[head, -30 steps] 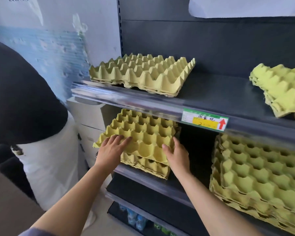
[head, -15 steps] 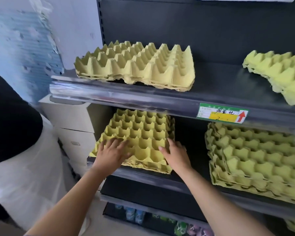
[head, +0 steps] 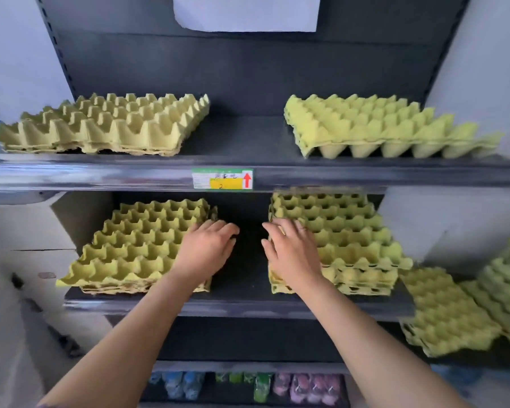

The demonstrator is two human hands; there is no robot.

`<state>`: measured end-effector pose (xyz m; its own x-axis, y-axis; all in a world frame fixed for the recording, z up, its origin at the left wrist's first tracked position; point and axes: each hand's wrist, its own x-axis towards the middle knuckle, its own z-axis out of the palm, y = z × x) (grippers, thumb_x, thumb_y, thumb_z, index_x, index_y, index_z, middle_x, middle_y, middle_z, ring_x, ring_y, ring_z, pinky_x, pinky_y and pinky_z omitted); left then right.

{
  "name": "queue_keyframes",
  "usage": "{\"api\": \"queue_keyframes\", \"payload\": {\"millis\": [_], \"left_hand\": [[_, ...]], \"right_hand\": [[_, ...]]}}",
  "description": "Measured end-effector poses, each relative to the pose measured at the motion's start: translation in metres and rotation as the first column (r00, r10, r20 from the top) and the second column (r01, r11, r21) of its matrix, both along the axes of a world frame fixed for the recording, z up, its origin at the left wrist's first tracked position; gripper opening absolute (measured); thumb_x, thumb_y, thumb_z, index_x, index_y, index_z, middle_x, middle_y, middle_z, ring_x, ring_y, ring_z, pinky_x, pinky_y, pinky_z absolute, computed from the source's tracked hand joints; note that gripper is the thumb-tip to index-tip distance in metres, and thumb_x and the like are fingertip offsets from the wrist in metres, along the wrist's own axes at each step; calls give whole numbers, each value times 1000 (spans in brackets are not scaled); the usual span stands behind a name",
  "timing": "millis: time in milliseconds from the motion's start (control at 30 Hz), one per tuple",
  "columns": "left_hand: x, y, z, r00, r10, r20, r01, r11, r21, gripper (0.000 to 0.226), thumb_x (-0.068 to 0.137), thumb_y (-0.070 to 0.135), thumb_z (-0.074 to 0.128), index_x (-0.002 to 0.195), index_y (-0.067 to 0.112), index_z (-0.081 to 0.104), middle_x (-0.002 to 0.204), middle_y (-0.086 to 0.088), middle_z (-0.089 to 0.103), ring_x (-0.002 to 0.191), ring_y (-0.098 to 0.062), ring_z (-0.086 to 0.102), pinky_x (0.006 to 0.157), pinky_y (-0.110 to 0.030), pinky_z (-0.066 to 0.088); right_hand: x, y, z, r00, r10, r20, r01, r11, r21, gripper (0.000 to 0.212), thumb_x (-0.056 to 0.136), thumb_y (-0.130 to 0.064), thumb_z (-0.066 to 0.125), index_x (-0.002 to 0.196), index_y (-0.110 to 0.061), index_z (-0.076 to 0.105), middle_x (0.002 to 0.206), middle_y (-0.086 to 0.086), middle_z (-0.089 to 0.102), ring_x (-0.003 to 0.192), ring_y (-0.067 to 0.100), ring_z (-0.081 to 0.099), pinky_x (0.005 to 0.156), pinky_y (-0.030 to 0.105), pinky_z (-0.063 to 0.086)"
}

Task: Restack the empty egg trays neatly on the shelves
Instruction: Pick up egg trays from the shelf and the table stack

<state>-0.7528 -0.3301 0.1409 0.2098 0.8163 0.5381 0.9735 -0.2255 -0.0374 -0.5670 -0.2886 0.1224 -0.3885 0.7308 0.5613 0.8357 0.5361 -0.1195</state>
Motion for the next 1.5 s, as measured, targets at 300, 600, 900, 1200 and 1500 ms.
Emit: {"api": "queue_keyframes", "payload": {"millis": [300,600,900,1200,1500], "left_hand": [[211,6,8,979,-167,119,173,984,-43,16,83,18,65,99,16,66,90,-2,70,83,-28,65,73,-41,48],[390,56,1,882,-464,82,465,885,1,31,83,29,40,91,17,67,81,2,68,74,-23,66,67,-34,51],[543,147,-44,797,-590,128,603,770,-206,37,83,34,36,92,19,68,80,3,66,77,-23,64,71,-36,47],[649,209,-96,835,-543,90,503,686,-525,30,97,34,39,123,28,52,124,8,55,118,-14,48,97,-31,33],[707,215,-197,978,-196,66,171,586,-792,44,96,34,43,139,29,36,134,4,47,124,-17,43,102,-35,34]], "right_hand": [[240,-20,4,978,-206,-22,207,976,66,33,86,-31,47,104,-16,70,101,2,67,88,27,62,73,38,52],[418,-13,-27,897,-442,-21,441,897,-37,27,85,-26,55,104,-13,69,95,6,67,83,29,62,69,39,54],[547,28,-66,812,-572,113,576,756,-312,32,86,-21,63,118,-17,65,107,10,64,92,33,61,72,41,53],[661,78,-103,832,-524,185,542,691,-478,41,98,-31,44,138,-20,47,130,6,54,116,25,50,91,34,41],[750,147,-183,923,-342,174,344,535,-772,49,99,-33,42,145,-16,36,133,10,51,121,26,49,100,36,41]]}}
